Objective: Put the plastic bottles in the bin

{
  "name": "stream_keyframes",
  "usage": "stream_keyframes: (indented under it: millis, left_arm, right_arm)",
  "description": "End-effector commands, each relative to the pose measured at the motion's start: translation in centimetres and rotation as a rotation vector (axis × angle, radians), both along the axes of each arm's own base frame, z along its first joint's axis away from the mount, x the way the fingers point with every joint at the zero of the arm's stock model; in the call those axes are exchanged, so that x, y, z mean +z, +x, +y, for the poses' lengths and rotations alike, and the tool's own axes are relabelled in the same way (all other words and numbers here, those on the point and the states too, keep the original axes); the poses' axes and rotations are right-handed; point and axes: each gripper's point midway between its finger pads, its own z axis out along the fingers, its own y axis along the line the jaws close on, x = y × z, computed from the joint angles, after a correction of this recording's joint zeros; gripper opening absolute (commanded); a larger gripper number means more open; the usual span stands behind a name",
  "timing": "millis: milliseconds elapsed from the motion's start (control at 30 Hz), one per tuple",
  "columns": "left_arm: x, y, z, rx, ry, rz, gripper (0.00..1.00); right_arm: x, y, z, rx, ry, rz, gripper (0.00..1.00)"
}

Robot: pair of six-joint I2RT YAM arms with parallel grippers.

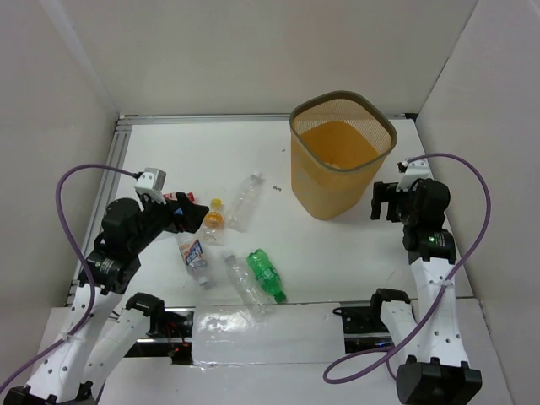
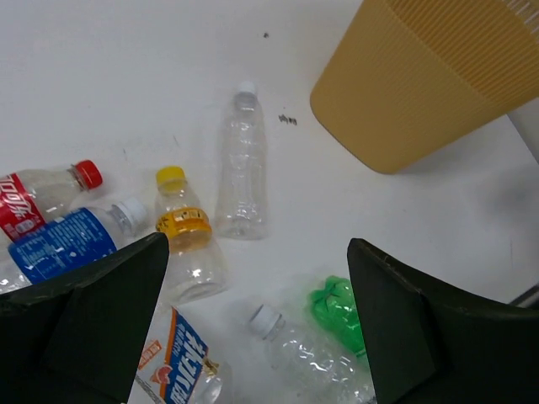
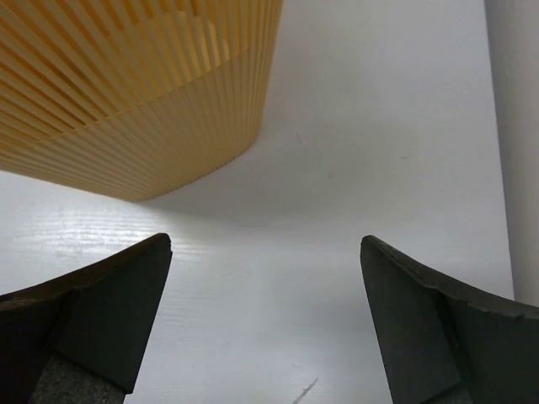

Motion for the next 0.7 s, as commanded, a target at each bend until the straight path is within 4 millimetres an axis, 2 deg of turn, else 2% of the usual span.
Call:
stream_keyframes:
  millis: [0,133,233,300,333,400,433,500,533,600,633,667]
  left_arm:
    - [0.8,-0.8,-1.3,-0.068,-0.057,0.008,1.0]
    - [0.7,-1.5,-1.8,-0.097,-0.087,0.032,1.0]
    - [-0.2,-1.9,-2.0,-0.103,-0.098,0.074,1.0]
    - [-0.5,-2.2,-2.0,-0.099,-0.1,0.104,1.0]
    - [-0.7,-2.5,-2.1,-0.106,-0.111,0.122,0.96]
    - [-0.8,-3.1,-2.8,-0.138,-0.126,0.145,0.9]
    - [-1.2,-3.3,-3.6,-0.164,-0.138,0.178,0.8]
    - [-2.5,-3.9,-4.2,-0.19,-0.135,0.239,0.7]
    - [-3.0,-4.2,-4.6,-0.199,-0.137,0.27,0.66]
    - [-4.5,-5.0,-5.5,-0.227,-0.142,0.335,0.61]
    - [-4.5,-5.2,-5.7,-0.233,-0.145,0.341,0.61]
    - [-5.0,-5.3,-5.9,-0.219,-0.148,0.361,0.61]
  right_arm:
    - [0.2,-0.3,0.7,0.054,0.001,0.019,1.0]
    - [0.2,-0.2,1.3,0.113,-0.01,0.025,1.0]
    - [0.8,-0.1,2.2,0.218,-0.053,0.01,1.0]
    - [0.1,-0.1,2.1,0.233,-0.066,0.053,1.0]
    - [-0.2,-0.4,2.1,0.297,-0.129,0.062,1.0]
    - [-0.1,-0.5,3.1,0.37,-0.125,0.063,1.0]
    - [0.1,-1.3,4.7,0.489,-0.13,0.049,0.98]
    - [0.1,-2.5,6.3,0.599,-0.12,0.035,0.76]
    - [0.4,-3.3,7.2,0.649,-0.106,0.028,0.71]
    - [1.3,-4.5,9.3,0.783,-0.122,-0.04,0.71]
    - [0.7,-5.1,10.0,0.828,-0.108,-0.024,0.71]
    - [0.9,-5.7,11.0,0.894,-0.127,-0.045,0.7]
